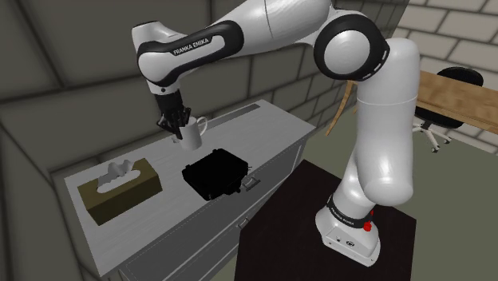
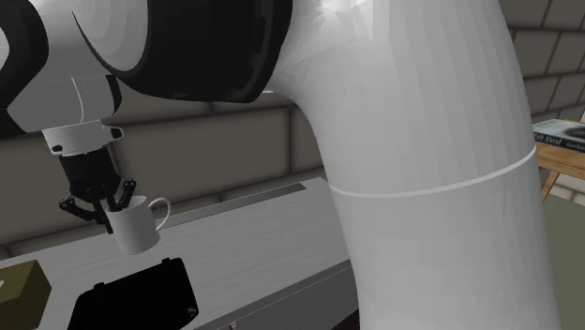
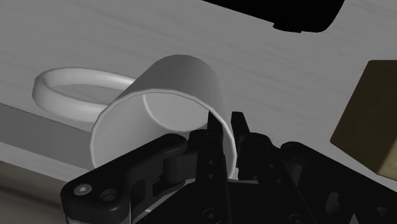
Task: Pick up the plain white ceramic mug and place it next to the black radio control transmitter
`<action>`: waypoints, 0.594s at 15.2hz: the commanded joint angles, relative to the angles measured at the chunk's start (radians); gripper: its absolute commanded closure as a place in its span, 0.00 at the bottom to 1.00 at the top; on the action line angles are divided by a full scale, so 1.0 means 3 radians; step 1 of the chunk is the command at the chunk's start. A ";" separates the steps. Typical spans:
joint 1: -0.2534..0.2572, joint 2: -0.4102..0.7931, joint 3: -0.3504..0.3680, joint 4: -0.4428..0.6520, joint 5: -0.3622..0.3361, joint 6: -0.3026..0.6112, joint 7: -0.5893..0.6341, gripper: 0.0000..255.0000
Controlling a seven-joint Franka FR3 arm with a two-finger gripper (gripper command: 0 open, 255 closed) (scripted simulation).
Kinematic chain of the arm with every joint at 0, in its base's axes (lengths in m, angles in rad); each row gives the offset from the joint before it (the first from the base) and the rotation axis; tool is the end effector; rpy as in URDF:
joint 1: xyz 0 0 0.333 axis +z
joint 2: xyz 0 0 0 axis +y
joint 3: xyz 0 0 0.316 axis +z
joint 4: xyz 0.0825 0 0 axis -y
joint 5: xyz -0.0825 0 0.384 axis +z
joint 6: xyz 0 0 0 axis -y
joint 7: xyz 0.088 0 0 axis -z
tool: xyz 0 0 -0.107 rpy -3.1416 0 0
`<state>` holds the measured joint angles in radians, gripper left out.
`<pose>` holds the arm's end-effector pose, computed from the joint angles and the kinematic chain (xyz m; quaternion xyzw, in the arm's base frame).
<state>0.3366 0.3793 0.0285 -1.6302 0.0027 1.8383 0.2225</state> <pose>0.6029 0.2287 0.3872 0.9939 0.0700 -0.0837 0.0184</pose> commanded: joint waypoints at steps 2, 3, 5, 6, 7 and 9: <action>-0.0002 0.0050 -0.0002 -0.0068 -0.0001 0.0120 -0.0003 1.00; -0.0002 0.0065 -0.0002 -0.0091 -0.0002 0.0158 -0.0003 1.00; -0.0002 0.0085 -0.0002 -0.0119 -0.0002 0.0206 -0.0004 1.00; -0.0002 0.0085 -0.0002 -0.0119 -0.0002 0.0206 -0.0004 1.00; -0.0002 0.0085 -0.0002 -0.0118 -0.0002 0.0206 -0.0004 1.00; -0.0002 0.0085 -0.0002 -0.0118 -0.0002 0.0206 -0.0004 1.00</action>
<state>0.3361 0.4047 0.0278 -1.6656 0.0021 1.8995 0.2215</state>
